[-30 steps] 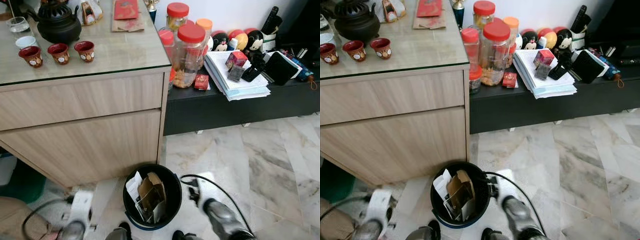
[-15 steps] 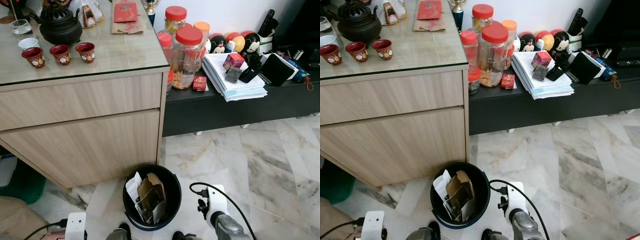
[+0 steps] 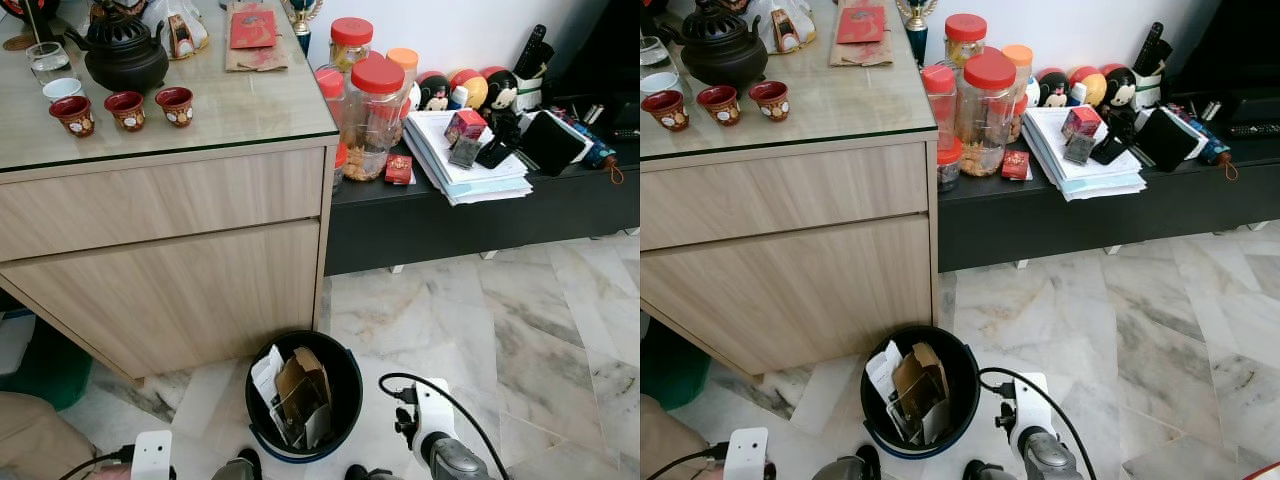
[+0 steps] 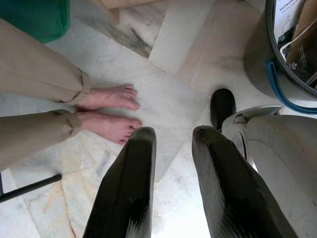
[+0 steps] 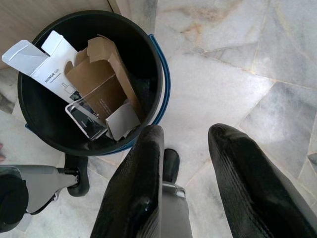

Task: Picking trash to rubbish bin

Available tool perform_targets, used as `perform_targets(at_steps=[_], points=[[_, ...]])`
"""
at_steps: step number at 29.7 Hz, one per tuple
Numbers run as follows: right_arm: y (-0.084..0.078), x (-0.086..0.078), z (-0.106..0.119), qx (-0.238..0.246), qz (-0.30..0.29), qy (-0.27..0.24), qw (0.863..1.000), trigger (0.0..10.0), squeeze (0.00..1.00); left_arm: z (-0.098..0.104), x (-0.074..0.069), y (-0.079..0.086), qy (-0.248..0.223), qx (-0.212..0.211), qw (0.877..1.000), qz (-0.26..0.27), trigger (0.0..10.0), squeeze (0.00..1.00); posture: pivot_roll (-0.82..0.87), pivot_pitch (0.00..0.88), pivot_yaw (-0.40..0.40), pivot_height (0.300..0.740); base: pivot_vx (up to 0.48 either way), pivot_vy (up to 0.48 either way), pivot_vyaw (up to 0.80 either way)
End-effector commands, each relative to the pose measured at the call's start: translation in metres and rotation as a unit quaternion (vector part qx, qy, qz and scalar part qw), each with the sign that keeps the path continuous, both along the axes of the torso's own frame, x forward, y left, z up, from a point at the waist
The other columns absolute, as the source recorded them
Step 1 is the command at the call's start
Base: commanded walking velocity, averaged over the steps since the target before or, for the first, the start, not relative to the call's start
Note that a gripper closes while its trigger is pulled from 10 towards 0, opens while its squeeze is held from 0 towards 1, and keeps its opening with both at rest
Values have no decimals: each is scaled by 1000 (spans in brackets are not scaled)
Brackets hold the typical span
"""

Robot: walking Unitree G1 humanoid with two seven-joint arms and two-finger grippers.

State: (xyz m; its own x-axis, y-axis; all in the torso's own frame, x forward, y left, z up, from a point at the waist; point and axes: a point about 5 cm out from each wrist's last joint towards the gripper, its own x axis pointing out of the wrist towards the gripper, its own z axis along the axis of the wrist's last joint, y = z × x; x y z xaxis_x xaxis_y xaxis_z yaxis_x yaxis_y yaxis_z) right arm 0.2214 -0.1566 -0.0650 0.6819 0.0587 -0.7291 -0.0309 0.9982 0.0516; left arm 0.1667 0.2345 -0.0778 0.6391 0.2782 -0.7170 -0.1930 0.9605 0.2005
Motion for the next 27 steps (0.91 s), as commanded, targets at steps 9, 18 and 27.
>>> perform_targets(at_steps=[9,18,27], points=[[-6,-9,-5,-4,-13,13,1000,10000,0,-4,-9,0,9,-11,1000,16,10000,0,124,167,-64,740,-222,0,0],[-5,-9,-5,-6,-8,15,1000,10000,0,-4,-8,1,6,-14,1000,19,10000,0,132,168,-63,740,-294,0,0],[-4,-6,-4,-5,-8,11,1000,10000,0,-4,-8,1,7,-16,1000,21,10000,0,130,161,-64,740,-294,0,0]])
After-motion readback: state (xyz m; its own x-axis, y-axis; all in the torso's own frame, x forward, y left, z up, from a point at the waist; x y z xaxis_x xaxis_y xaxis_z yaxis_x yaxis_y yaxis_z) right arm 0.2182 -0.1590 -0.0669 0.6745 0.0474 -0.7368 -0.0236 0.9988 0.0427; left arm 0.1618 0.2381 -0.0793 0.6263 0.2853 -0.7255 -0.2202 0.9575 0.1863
